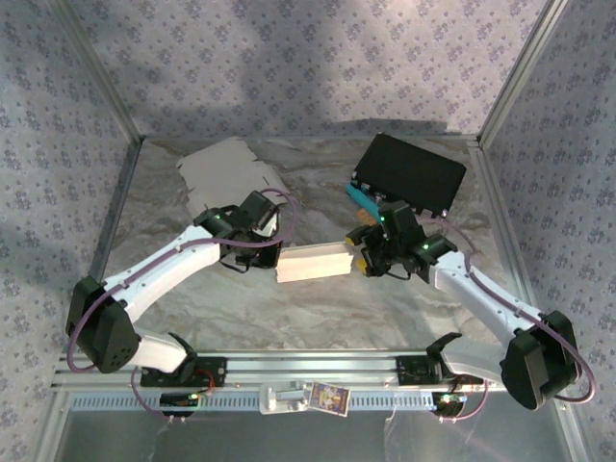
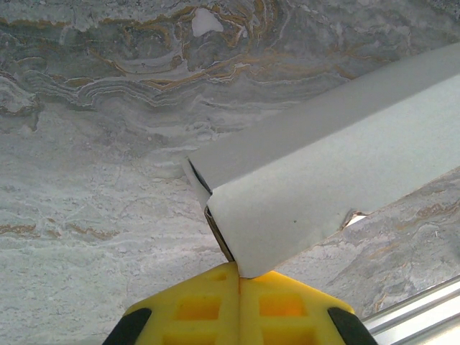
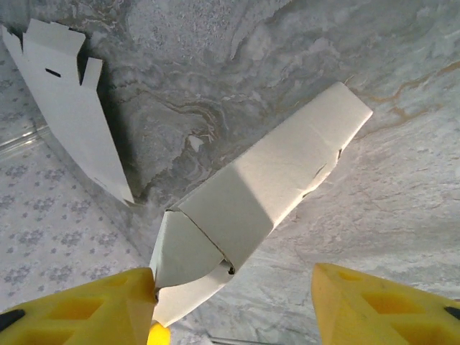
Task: Fold the paper box
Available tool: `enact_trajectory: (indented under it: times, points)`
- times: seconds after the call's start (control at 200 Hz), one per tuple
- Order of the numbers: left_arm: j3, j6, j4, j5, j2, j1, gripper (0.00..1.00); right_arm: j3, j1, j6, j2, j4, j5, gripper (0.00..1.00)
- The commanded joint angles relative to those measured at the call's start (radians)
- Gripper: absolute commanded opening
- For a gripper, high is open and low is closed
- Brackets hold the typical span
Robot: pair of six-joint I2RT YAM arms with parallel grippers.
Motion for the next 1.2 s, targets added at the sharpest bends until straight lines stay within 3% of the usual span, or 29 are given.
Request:
enact_trajectory:
  times: [0.0, 0.25, 0.6, 0.82, 1.194]
  points:
    - [-0.003, -0.018, -0.047, 0.015, 0.036, -0.011, 0.00, -0.041, -0.009, 0.041, -0.006, 0.017, -0.014, 0.56]
    - [-0.003, -0.030, -0.043, 0.022, 0.026, -0.010, 0.00, -0.057, -0.018, 0.016, -0.009, -0.022, -0.008, 0.45]
    - [0.008, -0.216, 0.029, 0.116, -0.132, 0.053, 0.45, -0.098, -0.018, -0.018, 0.004, -0.069, -0.008, 0.39]
    - [-0.057, -0.362, 0.134, 0.192, -0.140, 0.094, 0.48, -0.108, -0.013, -0.026, 0.011, -0.105, 0.000, 0.37]
    - [-0.186, -0.518, 0.274, 0.190, -0.155, 0.114, 0.44, -0.099, -0.012, -0.028, 0.014, -0.108, 0.004, 0.36]
